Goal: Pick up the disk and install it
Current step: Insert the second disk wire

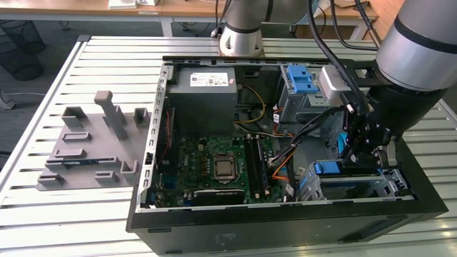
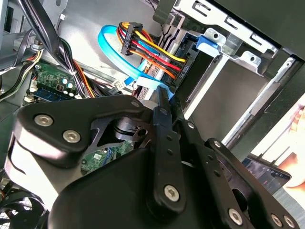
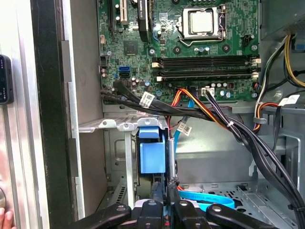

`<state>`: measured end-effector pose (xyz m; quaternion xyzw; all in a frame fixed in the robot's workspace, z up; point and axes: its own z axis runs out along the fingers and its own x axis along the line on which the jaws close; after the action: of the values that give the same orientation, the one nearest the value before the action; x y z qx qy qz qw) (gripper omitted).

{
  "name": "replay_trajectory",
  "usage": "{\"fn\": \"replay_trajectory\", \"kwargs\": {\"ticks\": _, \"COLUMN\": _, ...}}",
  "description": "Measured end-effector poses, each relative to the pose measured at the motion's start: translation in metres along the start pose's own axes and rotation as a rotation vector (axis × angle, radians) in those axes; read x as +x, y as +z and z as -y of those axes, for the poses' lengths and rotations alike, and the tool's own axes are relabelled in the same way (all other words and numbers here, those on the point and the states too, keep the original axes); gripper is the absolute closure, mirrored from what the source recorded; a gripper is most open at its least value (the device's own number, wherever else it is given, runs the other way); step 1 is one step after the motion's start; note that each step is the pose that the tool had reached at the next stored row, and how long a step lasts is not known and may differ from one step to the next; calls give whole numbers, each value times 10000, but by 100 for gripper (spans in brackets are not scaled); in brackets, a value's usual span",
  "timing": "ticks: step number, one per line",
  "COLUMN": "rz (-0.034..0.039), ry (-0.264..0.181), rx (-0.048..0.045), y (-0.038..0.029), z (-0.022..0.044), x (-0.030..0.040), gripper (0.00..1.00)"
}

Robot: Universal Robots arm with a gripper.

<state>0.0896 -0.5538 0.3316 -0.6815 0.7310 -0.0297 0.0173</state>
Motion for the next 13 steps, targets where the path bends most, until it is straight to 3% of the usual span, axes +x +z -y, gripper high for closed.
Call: {"fn": "replay_trajectory", "kwargs": {"ticks": 13, "rz": -2, "ry": 0, "rx": 0, "y": 46, "z": -2, "x": 0, "gripper": 84}}
